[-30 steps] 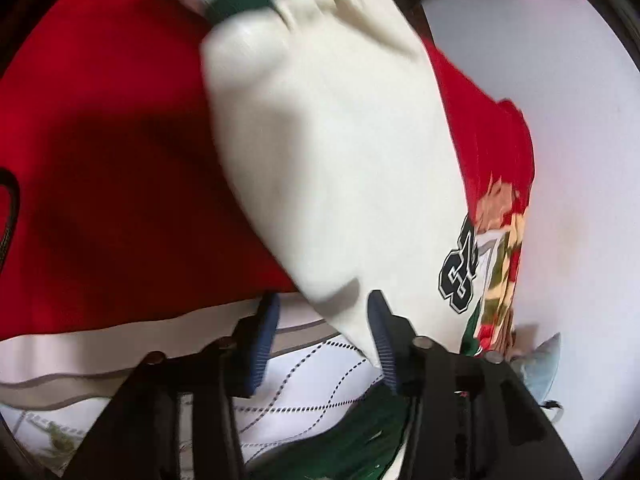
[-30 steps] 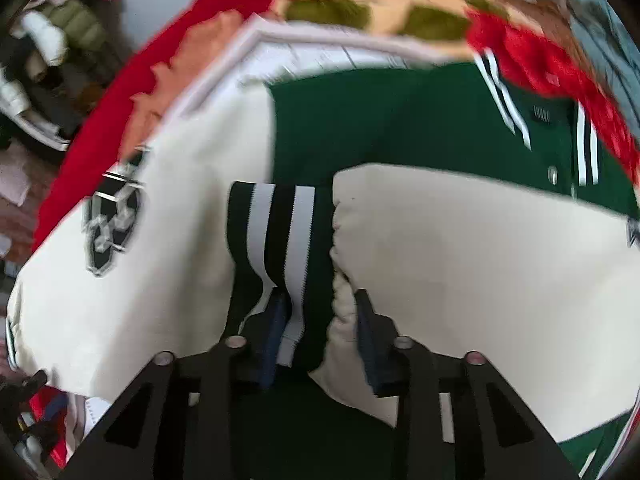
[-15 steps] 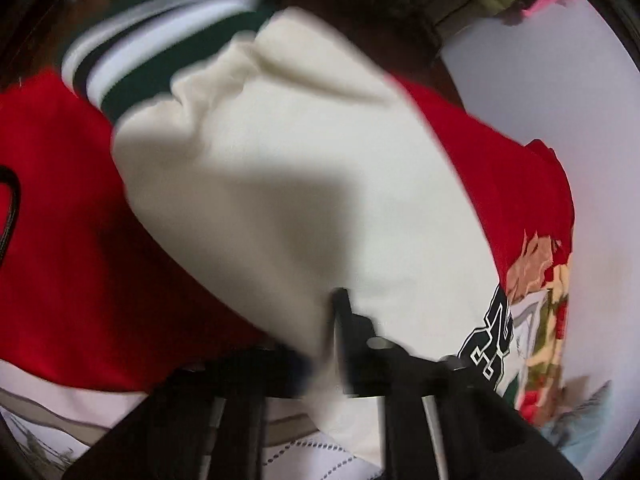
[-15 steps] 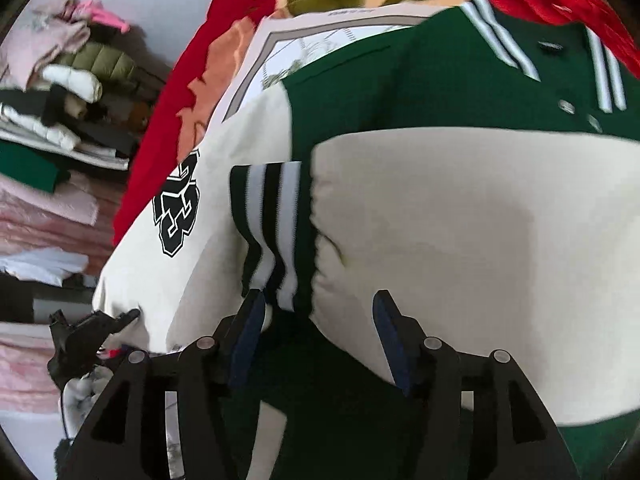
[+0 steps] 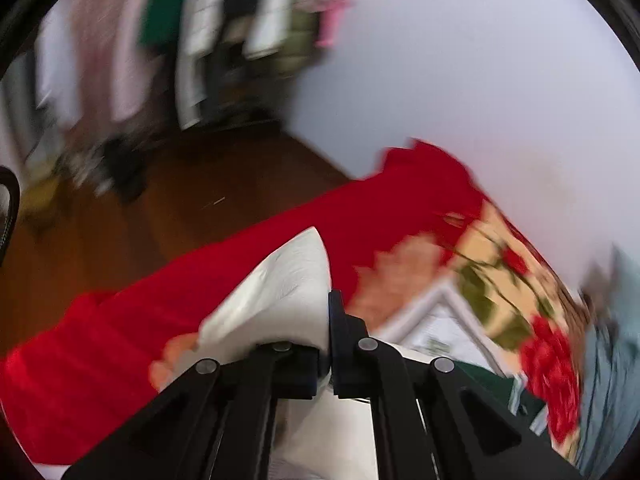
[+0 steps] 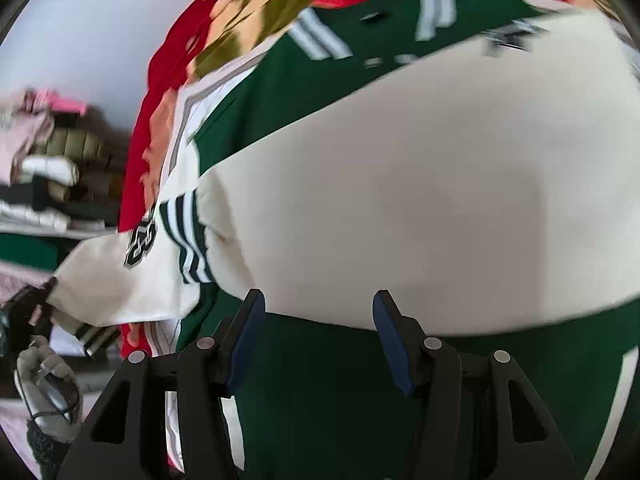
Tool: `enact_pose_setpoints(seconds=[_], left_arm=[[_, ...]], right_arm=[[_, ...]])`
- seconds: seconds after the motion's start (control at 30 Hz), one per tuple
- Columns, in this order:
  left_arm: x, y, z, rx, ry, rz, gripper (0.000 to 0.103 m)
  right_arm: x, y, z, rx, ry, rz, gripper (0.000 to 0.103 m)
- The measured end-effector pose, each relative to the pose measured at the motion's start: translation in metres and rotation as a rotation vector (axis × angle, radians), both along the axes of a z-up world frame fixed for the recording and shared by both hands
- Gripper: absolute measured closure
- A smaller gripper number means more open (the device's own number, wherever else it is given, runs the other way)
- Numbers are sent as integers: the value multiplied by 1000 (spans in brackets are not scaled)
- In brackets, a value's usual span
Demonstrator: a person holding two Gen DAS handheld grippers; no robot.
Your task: Fold large clothes
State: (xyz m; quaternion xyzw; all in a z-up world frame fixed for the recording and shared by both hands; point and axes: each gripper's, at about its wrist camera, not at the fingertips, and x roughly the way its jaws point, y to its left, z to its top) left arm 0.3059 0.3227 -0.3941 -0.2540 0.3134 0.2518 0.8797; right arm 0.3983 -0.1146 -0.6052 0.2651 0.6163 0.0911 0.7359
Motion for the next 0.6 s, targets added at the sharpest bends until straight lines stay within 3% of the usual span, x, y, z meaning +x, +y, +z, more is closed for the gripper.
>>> enact_pose_setpoints(seconds=[0.1,0.3,0.37,0.47,0.53,0.6], left_arm=[[14,-65,20,71,-15,-163,102],[40,-255,24,169,-1,-599,102],[42,-337,3,179,51,-806,102],[49,-435,-52,232,237,-1026,98],[45,-468,-95,237,381,-1121,94],[33,-486,-127,269,459,-1139,94]], right_arm=[[-14,-35,5,-6,-2,-67,45],[-45,-112,8,-37,4,-193,45],[-59,-135,7,-50,10,-231,45],[-80,-176,0,-70,47,-303,45],[-97,-203,-5,-86,86,-340,45],[-109,-223,-6,-96,99,-362,45]])
